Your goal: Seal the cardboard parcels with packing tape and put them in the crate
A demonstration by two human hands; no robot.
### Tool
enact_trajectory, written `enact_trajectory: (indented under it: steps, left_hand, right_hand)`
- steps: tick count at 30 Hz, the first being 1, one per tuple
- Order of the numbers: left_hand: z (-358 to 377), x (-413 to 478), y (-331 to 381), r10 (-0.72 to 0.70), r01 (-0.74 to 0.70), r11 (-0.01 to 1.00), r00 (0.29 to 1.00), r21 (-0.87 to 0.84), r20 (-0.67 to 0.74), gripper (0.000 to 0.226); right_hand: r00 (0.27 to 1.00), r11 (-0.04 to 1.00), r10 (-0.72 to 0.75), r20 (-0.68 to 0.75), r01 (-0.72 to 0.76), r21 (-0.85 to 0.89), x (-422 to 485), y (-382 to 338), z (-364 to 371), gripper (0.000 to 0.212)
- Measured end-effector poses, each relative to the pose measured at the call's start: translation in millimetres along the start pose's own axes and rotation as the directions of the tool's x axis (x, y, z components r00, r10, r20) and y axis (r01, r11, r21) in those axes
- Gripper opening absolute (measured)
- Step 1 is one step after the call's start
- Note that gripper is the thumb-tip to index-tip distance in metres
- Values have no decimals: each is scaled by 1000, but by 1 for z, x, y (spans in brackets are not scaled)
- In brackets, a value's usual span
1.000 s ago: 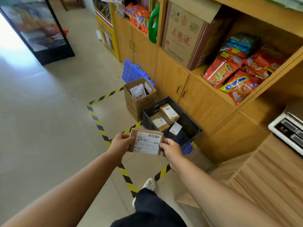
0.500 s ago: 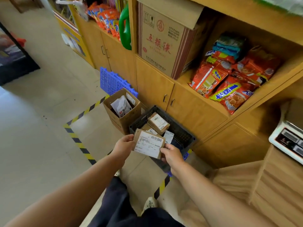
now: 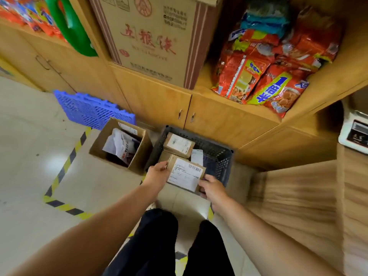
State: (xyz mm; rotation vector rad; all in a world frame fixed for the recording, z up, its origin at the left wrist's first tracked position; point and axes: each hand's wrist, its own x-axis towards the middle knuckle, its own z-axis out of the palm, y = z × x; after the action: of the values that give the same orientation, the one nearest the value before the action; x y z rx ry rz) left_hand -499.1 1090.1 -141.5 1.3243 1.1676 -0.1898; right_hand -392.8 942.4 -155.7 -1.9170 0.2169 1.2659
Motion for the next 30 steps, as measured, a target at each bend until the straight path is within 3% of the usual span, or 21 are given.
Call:
enact_trajectory:
  steps: [11,19,24,30]
  left_hand:
    - [-23,174,-63,-106,104,994,992,34,63,21]
    - [15,322,-145,-99,99,995,995,-8,-29,21]
    - [34,391,-183,-154,152,987,987,-47,-47,49]
    - [47,442,-209,-135,139,989,988,57,-75,52]
  right_hand:
    - [994,984,113,3,-113,141,146,15,80,24]
    - [992,980,122,-27,-116,162,307,64,116,25]
    - [996,988,85,-22,-81,135,394,97,135,32]
    - [998,992,51,22,-53,110,453,115,147,34]
